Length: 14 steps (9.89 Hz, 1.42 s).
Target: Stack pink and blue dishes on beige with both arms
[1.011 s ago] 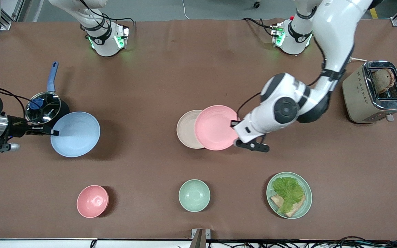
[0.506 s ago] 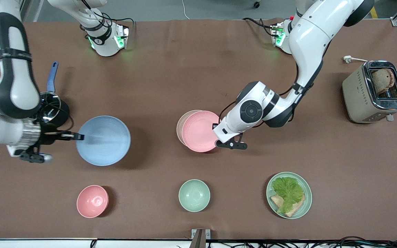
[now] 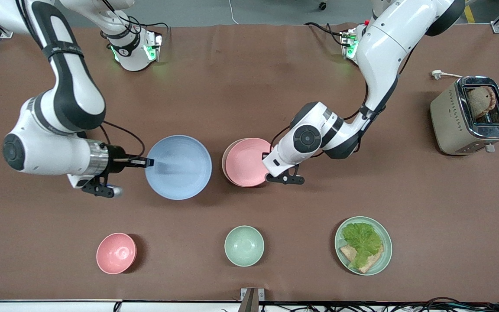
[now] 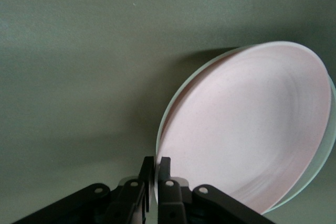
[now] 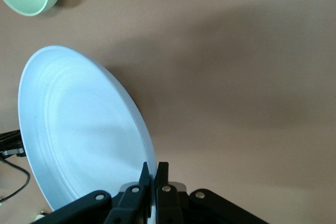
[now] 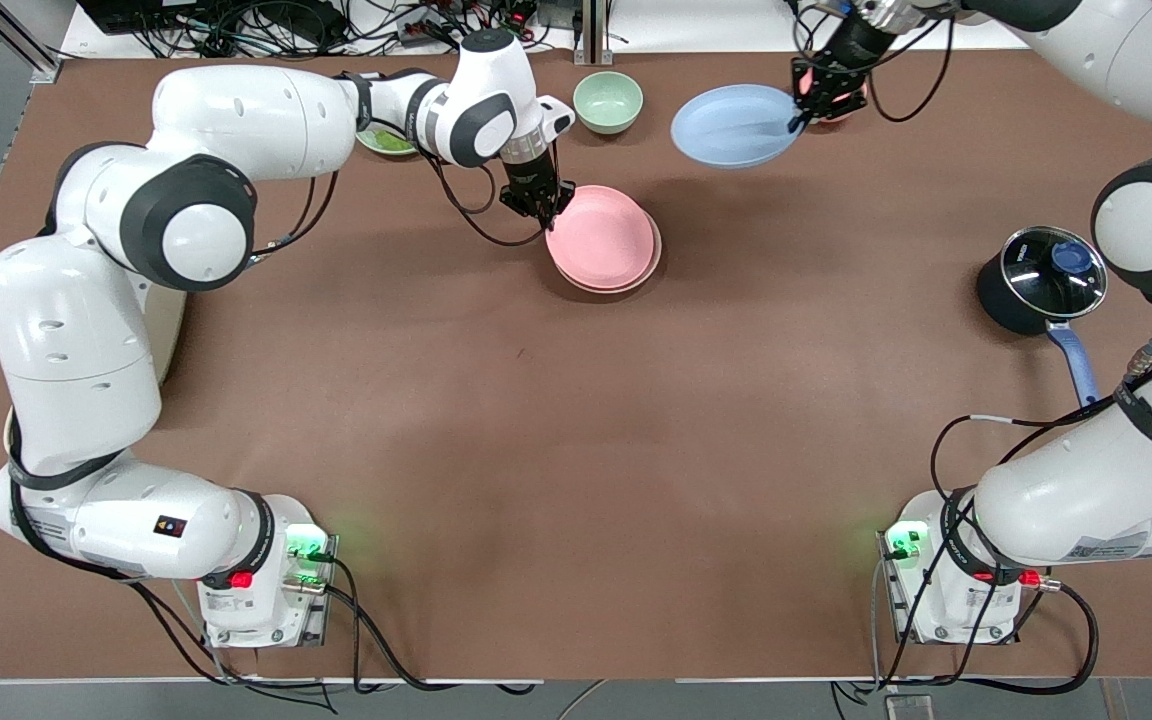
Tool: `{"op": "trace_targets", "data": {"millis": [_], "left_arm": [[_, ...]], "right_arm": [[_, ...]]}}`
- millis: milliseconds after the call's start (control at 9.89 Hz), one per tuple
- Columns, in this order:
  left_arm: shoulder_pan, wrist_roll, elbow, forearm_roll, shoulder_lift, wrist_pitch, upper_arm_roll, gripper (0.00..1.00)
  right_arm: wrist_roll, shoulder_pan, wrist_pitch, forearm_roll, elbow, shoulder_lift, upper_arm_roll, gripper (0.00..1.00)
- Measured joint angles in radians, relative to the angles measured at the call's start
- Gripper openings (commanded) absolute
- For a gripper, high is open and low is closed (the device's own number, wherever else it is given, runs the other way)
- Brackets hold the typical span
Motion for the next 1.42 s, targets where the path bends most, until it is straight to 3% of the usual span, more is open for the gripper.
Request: {"op": "trace_targets", "data": {"millis": [101, 404, 910, 1416], "left_arm": [[-0.005, -0.008, 0.001, 0.0, 0.0, 0.003, -0.001, 1.0], [0.033, -0.011, 0.027, 0.003, -0.051, -0.005, 0.002, 1.0], [0.231, 0.114, 0.101, 0.008, -0.354, -0.251, 0.004, 1.0], [0.339, 0.26, 0.173, 0.008, -0.548, -0.501, 0.009, 1.0]], "right_arm": [[0.04, 0.0, 0.042, 0.0, -0.023, -0.005, 0.043, 0.01], [0.111, 0.003, 0.245, -0.001, -0.141, -0.006, 0.162, 0.01], [0.146, 0.022, 0.584, 0.0, -0.312, 0.018, 0.307, 0.03], [0.15, 0.081, 0.834, 0.0, -0.345, 0.169, 0.321, 0.07]]}}
